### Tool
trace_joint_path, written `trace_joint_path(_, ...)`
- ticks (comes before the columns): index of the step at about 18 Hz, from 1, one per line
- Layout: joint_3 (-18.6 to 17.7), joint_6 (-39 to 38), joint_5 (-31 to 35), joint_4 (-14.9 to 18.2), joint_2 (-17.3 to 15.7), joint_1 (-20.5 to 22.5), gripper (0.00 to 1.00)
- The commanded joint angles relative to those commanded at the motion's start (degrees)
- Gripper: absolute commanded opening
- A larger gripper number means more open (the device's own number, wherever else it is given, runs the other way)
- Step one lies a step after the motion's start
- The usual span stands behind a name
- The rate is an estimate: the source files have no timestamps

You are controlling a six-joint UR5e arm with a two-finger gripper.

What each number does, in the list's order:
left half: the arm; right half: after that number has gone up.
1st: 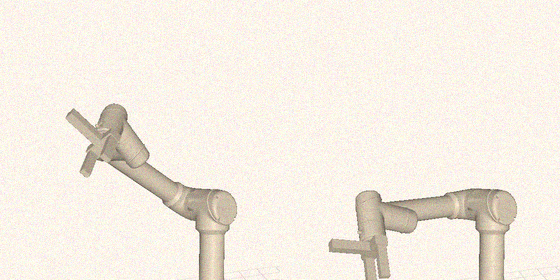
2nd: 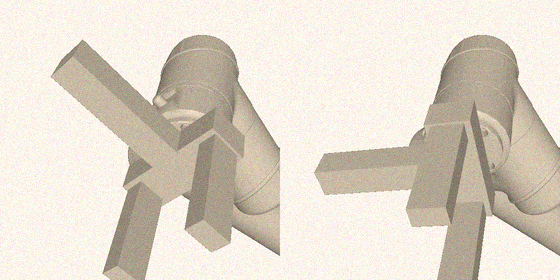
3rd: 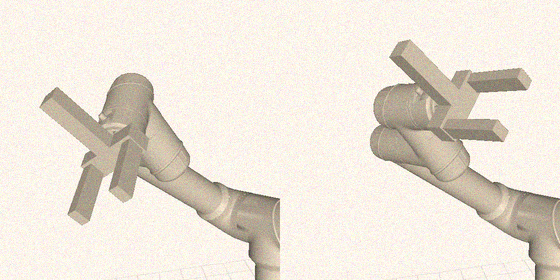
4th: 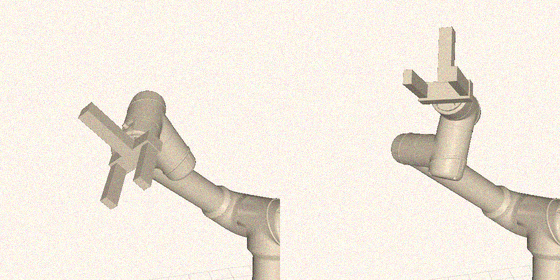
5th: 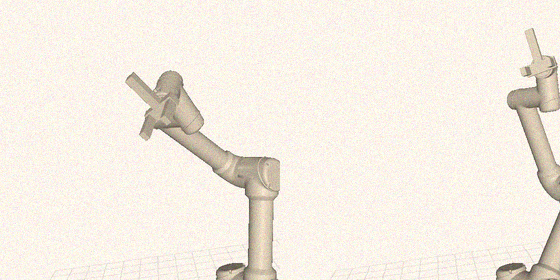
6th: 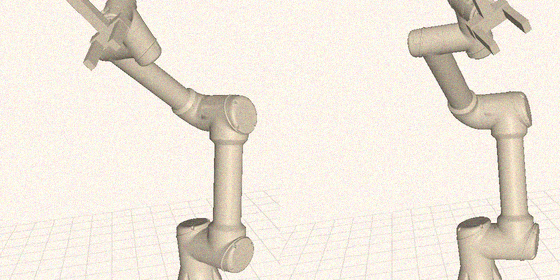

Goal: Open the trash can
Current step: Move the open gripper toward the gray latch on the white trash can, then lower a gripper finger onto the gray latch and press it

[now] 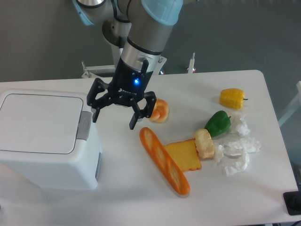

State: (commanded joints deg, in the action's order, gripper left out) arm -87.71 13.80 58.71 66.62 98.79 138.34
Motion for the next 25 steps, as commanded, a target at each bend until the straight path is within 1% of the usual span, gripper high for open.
trace_joint_path(25,0.0,1.32,0.0,0.0,1.41,-1.32,1.0)
